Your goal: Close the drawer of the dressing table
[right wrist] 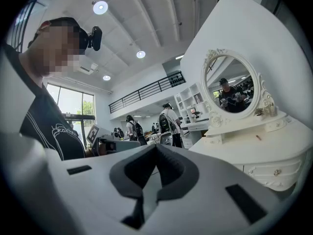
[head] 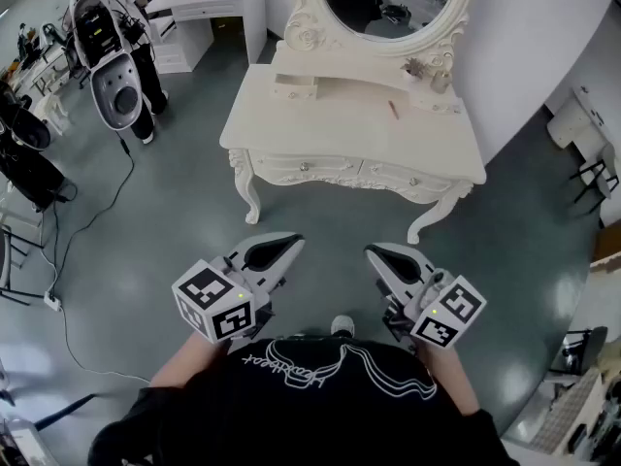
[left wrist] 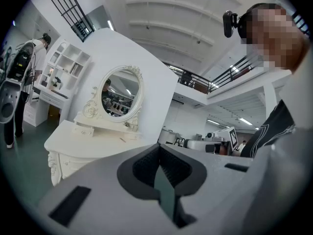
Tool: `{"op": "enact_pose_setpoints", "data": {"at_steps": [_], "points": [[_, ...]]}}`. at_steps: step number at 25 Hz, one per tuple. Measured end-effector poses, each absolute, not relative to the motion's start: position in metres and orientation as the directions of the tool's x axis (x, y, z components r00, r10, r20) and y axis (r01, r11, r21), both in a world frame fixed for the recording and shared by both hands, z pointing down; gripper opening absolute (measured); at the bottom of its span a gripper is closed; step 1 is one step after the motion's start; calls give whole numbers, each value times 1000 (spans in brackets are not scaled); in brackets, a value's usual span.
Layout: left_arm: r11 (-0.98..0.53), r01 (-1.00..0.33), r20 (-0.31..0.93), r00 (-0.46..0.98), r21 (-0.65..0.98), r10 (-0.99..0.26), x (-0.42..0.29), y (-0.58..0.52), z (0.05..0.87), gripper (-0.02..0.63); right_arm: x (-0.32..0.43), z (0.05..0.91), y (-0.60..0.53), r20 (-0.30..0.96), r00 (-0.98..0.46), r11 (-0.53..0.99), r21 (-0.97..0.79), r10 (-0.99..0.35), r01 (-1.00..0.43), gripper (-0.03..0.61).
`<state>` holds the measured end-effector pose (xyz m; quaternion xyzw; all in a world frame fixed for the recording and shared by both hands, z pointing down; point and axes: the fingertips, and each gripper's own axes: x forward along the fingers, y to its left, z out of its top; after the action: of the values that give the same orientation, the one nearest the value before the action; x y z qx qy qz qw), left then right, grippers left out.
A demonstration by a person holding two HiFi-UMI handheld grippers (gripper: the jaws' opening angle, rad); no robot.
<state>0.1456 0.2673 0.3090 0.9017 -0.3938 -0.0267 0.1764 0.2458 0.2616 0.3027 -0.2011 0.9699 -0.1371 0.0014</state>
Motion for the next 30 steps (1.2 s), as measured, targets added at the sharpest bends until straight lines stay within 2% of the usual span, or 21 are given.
{"op": "enact_pose_setpoints", "data": {"at_steps": [4, 8, 11, 17, 30], "points": [[-626, -697, 86, 690, 350, -719, 134, 280, 306, 5, 236, 298, 274, 57, -919, 888, -242, -390, -392, 3], [-626, -702, 77, 684, 339, -726, 124, 289, 302, 3, 233, 294, 273, 34, -894, 866, -238, -446, -441, 0], [-623, -706, 74, 679, 336, -730, 116, 294, 301, 5, 230, 294, 274, 34, -882, 858, -215, -470, -466, 152], [-613, -703, 84, 680, 361, -729, 111, 297, 310, 4, 227, 302, 274, 81, -870, 862, -117, -486, -493, 257], [-516, -770, 110, 590, 375, -800, 66, 248, 325, 5, 198, 316, 204, 101, -886, 879, -119, -452, -462, 279]]}}
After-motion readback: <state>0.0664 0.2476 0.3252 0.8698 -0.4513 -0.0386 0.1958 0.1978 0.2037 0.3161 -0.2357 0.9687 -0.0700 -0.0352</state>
